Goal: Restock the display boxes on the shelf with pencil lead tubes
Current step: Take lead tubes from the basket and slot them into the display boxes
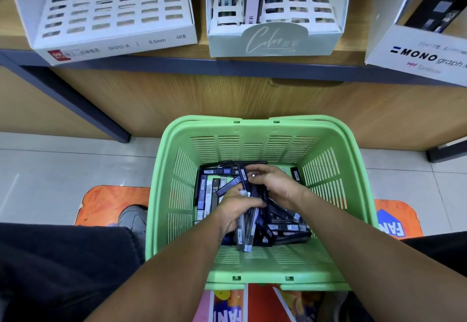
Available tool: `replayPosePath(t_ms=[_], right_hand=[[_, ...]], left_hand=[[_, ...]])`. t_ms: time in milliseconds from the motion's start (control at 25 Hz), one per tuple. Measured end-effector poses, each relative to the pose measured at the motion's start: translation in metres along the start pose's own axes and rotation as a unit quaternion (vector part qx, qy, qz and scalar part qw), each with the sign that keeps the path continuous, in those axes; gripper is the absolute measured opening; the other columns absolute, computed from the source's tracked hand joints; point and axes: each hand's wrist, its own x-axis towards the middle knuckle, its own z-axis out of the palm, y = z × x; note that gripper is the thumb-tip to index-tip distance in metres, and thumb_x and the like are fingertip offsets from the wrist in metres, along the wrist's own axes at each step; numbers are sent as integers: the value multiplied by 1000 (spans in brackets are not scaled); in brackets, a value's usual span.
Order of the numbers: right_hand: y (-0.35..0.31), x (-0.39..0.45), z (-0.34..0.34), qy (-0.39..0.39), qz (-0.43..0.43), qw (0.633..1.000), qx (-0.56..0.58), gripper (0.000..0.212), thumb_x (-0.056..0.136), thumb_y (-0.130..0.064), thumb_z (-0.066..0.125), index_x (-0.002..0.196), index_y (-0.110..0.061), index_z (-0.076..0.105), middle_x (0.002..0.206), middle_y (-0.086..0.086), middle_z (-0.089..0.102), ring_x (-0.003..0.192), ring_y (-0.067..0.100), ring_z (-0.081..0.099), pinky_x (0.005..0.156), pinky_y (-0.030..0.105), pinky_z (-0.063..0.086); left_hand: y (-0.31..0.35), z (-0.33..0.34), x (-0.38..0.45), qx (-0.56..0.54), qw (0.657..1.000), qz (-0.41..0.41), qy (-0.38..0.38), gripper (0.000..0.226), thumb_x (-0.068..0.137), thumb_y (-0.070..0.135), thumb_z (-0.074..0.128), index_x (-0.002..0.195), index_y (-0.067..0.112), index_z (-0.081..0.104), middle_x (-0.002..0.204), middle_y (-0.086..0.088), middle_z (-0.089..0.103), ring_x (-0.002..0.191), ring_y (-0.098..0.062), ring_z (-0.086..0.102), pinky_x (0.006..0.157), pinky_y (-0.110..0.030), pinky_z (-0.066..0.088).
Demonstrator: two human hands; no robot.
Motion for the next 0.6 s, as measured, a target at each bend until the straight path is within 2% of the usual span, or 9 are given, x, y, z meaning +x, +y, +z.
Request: replayPosePath(t_ms=[80,200,280,360,400,480,520,600], right_hand=[[7,8,0,22,20,1000,-2,32,94,4,60,120,-13,68,123,11,68,110,19,63,95,31,50],[13,12,-2,43,35,998,18,26,95,7,55,113,-6,69,113,16,71,100,24,66,90,36,54],[13,10,-2,50,36,998,28,27,96,8,52,114,-2,68,110,15,71,96,22,65,82,34,54],[14,8,-2,51,36,997,46,27,96,8,51,116,0,68,108,15,70,92,22,65,75,31,54],[16,8,-4,52,35,997,55,27,96,9,51,114,0,68,107,16,71,92,23,66,73,31,54],[18,7,-5,51,38,995,74,26,95,9,51,109,-2,70,104,16,73,93,25,68,76,32,55],[19,7,-5,50,39,995,79,26,96,9,50,107,-2,71,102,15,73,93,25,69,77,33,55],[20,6,-6,50,38,995,80,26,95,9,50,105,-2,71,102,16,73,94,26,69,81,34,55]], left_hand=[[-3,-3,4,2,1000,-6,-1,61,67,3,88,119,19,61,100,-10,76,96,-27,73,88,-47,59],[-6,-7,6,2,999,-19,-39,54,72,2,85,118,15,62,100,-11,77,96,-28,73,91,-48,58],[-7,-7,5,-5,999,-21,-37,38,78,10,83,105,23,59,101,-7,73,94,-22,70,92,-43,56],[-6,-9,7,-20,998,-38,-55,31,82,28,79,106,24,60,109,-8,70,95,-22,66,91,-42,54],[-6,-8,9,-41,995,-47,-75,36,84,41,75,111,20,64,108,-9,71,91,-24,66,86,-41,54],[-5,-8,8,-108,988,-54,-95,59,87,64,59,117,14,68,92,-9,70,78,-25,65,77,-38,51],[-6,-9,12,-131,985,-60,-95,71,86,73,54,121,13,67,89,-8,70,77,-26,66,76,-39,52],[-8,-11,15,-130,984,-67,-103,82,82,80,53,128,14,66,99,-11,71,88,-29,68,84,-43,54]])
